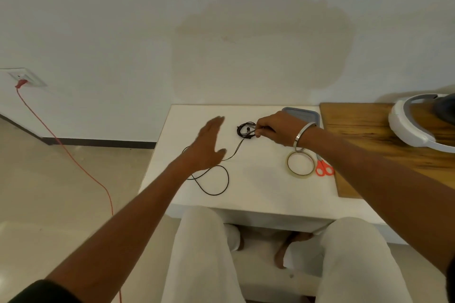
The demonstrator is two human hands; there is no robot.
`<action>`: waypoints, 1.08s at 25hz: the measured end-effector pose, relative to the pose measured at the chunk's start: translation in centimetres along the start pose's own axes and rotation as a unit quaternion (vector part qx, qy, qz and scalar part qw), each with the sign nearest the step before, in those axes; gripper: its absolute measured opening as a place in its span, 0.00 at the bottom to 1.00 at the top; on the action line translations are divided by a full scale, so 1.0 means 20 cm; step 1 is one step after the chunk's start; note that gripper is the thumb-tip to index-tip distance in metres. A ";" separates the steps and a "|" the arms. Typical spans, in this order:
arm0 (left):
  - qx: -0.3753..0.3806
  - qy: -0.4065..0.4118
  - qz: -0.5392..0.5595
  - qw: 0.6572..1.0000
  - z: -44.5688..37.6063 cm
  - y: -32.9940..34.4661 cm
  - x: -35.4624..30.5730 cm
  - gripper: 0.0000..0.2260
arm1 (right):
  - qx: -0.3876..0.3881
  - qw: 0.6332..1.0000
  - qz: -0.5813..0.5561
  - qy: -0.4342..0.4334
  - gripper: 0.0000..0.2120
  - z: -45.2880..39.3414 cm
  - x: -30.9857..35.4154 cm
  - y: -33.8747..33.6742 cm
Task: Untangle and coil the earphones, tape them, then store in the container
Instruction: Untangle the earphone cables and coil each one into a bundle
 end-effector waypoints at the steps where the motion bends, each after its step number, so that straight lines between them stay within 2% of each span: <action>1: -0.001 0.044 0.059 0.997 0.01 0.03 -0.08 0.33 | 0.003 1.000 -0.001 -0.007 0.12 -0.01 0.04 0.00; 3: -0.027 0.081 0.125 0.989 0.00 0.07 -0.18 0.24 | -0.002 1.000 -0.015 -0.015 0.12 -0.03 0.09 -0.02; 6: -0.082 0.083 0.137 0.984 -0.02 0.04 -0.21 0.10 | -0.006 0.999 -0.038 -0.022 0.11 -0.01 0.12 -0.05; 9: -0.122 0.062 0.161 0.977 -0.02 -0.03 -0.19 0.09 | -0.002 0.998 -0.057 -0.008 0.10 0.02 0.09 -0.06; 11: -0.142 0.086 0.112 0.980 -0.02 -0.06 -0.19 0.09 | 0.006 0.997 -0.070 0.011 0.12 0.02 0.06 -0.04; 13: -0.151 0.123 0.069 0.979 -0.03 -0.08 -0.20 0.09 | 0.033 0.995 -0.091 0.020 0.13 0.02 0.06 -0.02; 17: -0.173 0.146 0.067 0.972 -0.04 -0.11 -0.20 0.08 | 0.100 0.984 -0.150 0.013 0.14 0.01 0.10 0.02; 19: -0.181 0.133 0.079 0.971 -0.04 -0.12 -0.17 0.08 | 0.130 0.961 -0.245 0.023 0.15 0.01 0.10 0.03; 23: -0.190 0.114 0.106 0.969 -0.06 -0.09 -0.11 0.08 | 0.204 0.886 -0.415 0.042 0.15 0.07 0.16 0.04; 25: -0.212 0.105 0.120 0.964 -0.06 -0.07 -0.08 0.08 | 0.208 0.853 -0.478 0.036 0.16 0.09 0.19 0.03; 27: -0.203 0.082 0.124 0.968 -0.07 -0.01 -0.05 0.08 | 0.180 0.805 -0.564 0.035 0.15 0.07 0.21 0.03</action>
Point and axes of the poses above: each hand's wrist, its own z-axis away from the middle knuckle, its own y-axis out of the palm, x = y × z, the point moved 2 cm from there along -z, towards the middle knuckle, and after that the axes turned 7 degrees about z, right-handed, at the moved point
